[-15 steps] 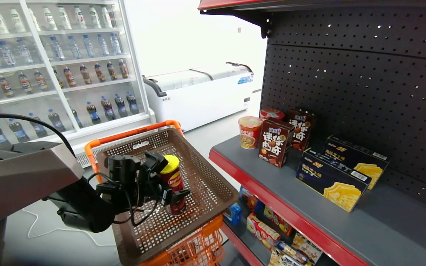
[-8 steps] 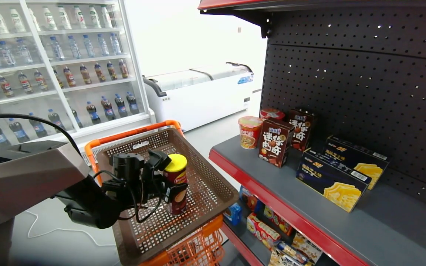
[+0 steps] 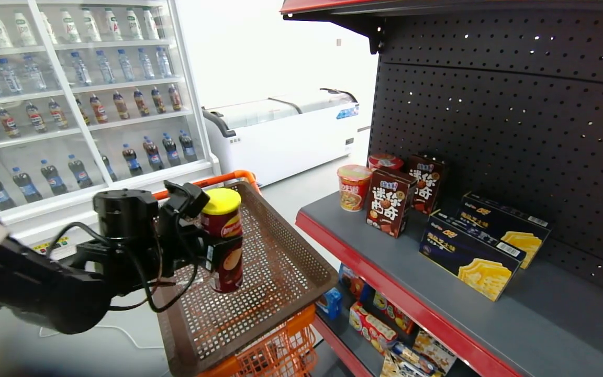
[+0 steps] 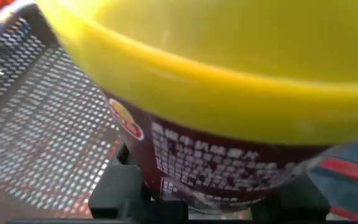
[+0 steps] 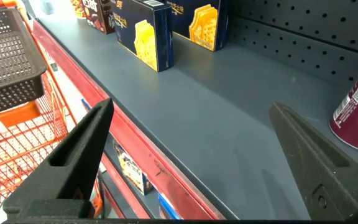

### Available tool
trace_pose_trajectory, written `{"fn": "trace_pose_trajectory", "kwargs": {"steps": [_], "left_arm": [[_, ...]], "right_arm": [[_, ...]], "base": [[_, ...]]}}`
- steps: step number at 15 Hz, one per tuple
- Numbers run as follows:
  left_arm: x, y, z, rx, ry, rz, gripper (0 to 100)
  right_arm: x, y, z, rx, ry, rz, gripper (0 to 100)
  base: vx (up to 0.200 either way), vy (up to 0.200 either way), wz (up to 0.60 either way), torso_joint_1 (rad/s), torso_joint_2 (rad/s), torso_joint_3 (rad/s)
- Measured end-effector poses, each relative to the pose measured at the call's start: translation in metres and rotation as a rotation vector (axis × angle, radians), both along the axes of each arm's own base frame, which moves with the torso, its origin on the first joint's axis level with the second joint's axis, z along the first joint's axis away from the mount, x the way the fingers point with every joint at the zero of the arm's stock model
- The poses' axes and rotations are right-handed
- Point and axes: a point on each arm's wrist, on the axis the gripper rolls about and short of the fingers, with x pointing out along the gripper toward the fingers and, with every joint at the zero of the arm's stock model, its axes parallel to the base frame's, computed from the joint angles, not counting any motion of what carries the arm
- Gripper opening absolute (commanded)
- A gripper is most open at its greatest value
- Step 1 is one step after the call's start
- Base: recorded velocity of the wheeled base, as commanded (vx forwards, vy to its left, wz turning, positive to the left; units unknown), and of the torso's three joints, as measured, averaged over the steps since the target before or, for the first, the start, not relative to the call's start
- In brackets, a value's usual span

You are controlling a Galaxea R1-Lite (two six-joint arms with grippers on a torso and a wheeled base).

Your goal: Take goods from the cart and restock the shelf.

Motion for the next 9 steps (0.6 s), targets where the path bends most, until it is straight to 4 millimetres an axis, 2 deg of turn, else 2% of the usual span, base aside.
{"fn": "trace_pose_trajectory", "kwargs": {"steps": [3,4,7,9], "left_arm": [[-0.061,0.012,0.054,-0.033,-0.067,0.030,0],[-0.084,0.017,0.063,-0.040,-0.084,0.063,0],[-0.145,0.032,0.076,-0.080,-0.144,0.177,0],[-0.174,0.037,0.082,-0.108,-0.198,0.202,0]], "right_arm": [[0.000,0.000,0.000,0.000,0.000,-0.001,100],[0.000,0.000,0.000,0.000,0.000,0.000,100],[0.000,0.000,0.000,0.000,0.000,0.000,100],[0.000,0.000,0.000,0.000,0.000,-0.001,100]], "base": [[0.000,0.000,0.00,0.000,0.00,0.000],[0.000,0.000,0.00,0.000,0.00,0.000],[0.000,0.000,0.00,0.000,0.00,0.000],[0.000,0.000,0.00,0.000,0.00,0.000]]}}
